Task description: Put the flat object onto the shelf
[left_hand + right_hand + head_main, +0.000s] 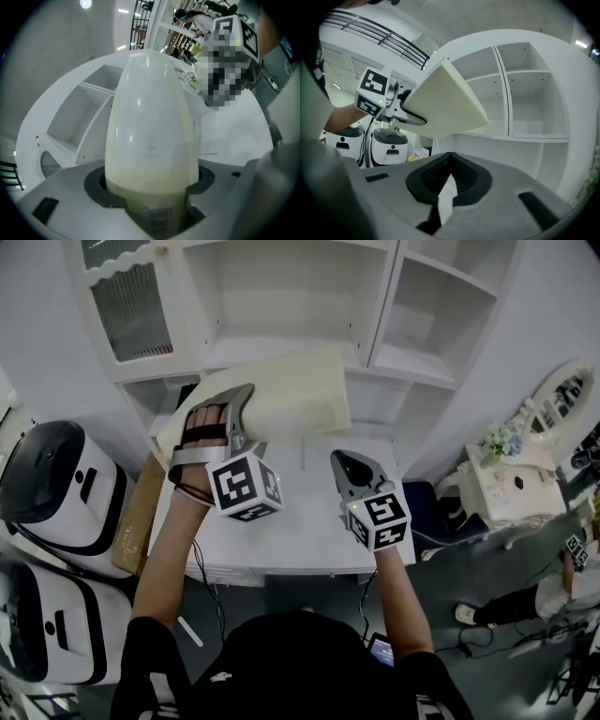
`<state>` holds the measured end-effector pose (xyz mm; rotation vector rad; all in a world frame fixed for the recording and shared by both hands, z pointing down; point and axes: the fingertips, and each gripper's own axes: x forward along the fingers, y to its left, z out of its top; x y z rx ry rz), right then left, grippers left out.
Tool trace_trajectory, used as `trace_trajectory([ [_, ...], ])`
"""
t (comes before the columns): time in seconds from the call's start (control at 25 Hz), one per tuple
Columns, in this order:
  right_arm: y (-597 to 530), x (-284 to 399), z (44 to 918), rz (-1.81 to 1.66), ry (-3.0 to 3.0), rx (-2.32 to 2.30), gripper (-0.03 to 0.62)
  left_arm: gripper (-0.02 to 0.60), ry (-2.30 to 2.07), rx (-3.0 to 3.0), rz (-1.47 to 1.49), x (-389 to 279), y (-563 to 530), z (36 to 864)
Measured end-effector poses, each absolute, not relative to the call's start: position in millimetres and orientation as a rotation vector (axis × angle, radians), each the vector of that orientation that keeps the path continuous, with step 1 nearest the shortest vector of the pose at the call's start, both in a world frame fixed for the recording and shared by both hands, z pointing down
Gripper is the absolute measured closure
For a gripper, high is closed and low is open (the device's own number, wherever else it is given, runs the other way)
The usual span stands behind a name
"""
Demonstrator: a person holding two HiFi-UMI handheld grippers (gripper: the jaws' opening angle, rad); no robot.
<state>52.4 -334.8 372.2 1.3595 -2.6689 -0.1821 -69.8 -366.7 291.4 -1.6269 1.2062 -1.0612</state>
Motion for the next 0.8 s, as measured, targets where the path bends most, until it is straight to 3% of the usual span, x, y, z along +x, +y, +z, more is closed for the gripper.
trace_trajectory([
  [0.8, -340.3, 54.6, 376.5, -0.172, -2.654, 1.358, 0.606, 0.268, 1.118, -1.388, -1.133, -62.1, -384.0, 273.6],
])
